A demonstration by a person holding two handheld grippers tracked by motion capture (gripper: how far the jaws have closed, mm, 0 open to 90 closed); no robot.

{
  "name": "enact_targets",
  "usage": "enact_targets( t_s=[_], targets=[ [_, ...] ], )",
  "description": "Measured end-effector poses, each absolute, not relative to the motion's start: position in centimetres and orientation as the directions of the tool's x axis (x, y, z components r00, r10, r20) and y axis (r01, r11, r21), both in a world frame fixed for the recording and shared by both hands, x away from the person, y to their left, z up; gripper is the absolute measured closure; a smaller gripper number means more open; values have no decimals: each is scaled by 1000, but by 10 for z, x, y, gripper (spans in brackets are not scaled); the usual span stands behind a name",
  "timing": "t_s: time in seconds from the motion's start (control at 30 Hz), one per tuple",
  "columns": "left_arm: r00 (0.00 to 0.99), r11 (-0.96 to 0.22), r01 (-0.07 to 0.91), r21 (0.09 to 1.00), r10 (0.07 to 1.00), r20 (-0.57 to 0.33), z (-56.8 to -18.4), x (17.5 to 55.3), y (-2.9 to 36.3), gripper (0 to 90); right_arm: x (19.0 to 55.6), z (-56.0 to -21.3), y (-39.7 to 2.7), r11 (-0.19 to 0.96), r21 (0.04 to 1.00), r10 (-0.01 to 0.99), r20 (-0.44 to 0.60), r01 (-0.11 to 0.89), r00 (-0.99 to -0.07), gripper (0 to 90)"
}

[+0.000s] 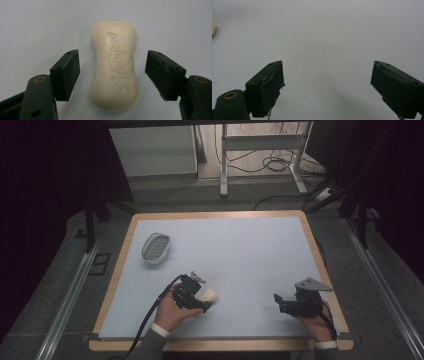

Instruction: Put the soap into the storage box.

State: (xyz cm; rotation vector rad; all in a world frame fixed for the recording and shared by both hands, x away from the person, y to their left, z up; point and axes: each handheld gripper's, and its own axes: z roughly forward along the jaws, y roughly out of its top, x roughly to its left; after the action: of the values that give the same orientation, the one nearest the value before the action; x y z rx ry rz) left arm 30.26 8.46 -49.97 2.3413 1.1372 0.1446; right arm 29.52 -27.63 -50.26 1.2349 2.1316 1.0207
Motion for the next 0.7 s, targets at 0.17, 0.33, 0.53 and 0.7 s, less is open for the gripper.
enact_targets(
  t_s=[0.17, 0.33, 0.53, 0.7],
  targets=[
    [641, -524, 707, 474, 759, -117, -505, 306, 79, 298, 295, -503, -277, 321, 788, 874, -34, 525, -484, 109],
    [642, -541, 712, 447, 759, -103, -510, 307, 74, 352, 296, -504, -277, 324, 785, 875, -37, 528, -482, 109],
    [655, -559, 702, 441, 750, -92, -511, 307, 73, 490, 296, -504, -277, 322, 786, 876, -36, 527, -481, 109],
    [668, -580, 693, 429, 740, -79, -510, 307, 72, 494, 296, -504, -279, 321, 786, 877, -37, 528, -478, 109]
  ],
)
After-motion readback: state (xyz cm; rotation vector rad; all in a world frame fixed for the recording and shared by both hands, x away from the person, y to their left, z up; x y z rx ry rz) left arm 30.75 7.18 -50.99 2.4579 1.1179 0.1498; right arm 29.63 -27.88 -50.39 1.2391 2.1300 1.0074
